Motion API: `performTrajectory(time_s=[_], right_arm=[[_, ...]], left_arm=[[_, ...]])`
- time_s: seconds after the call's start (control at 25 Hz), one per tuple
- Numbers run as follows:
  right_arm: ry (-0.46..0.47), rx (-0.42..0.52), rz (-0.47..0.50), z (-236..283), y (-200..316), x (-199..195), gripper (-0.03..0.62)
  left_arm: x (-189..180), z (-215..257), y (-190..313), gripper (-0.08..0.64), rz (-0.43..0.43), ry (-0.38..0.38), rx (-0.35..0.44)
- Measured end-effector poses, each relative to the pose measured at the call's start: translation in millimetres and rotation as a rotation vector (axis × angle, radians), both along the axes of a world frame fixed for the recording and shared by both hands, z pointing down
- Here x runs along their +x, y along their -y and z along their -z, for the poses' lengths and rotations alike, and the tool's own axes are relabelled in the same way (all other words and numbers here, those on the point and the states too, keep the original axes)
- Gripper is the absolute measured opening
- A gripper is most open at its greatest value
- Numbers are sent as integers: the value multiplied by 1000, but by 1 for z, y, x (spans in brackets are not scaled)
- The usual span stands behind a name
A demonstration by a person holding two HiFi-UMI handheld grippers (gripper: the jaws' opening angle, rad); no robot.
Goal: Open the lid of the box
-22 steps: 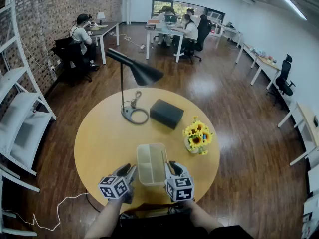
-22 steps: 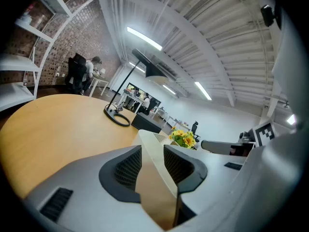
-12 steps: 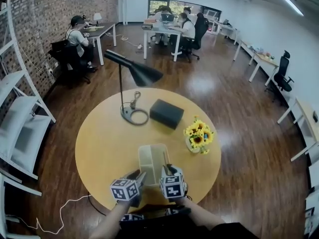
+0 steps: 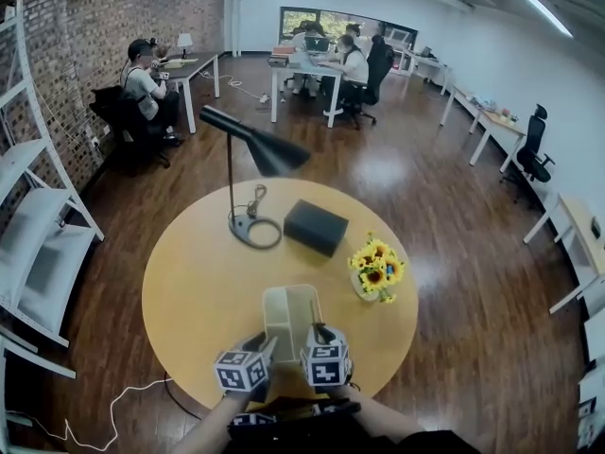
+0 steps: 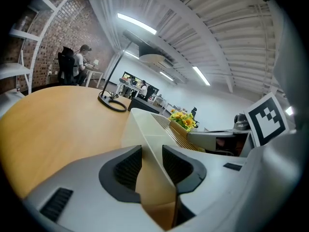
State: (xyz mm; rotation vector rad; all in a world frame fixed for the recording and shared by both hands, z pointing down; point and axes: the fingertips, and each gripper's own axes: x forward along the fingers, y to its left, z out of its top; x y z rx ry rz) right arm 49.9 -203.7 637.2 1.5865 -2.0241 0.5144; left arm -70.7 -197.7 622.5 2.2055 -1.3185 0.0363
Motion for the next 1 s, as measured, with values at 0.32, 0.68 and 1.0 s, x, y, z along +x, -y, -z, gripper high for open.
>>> performTrajectory(time_s=[0.32, 0.68, 1.0], right_arm=[[200, -33, -83, 15, -3, 8, 12], [182, 109, -118, 53, 8, 48, 14], [-33, -123, -241, -64, -26, 150, 14]], left_arm=[[3, 3, -2, 118, -5, -4, 1], [1, 4, -2, 118, 0, -5, -3], [0, 1, -7, 118, -5, 14, -15]])
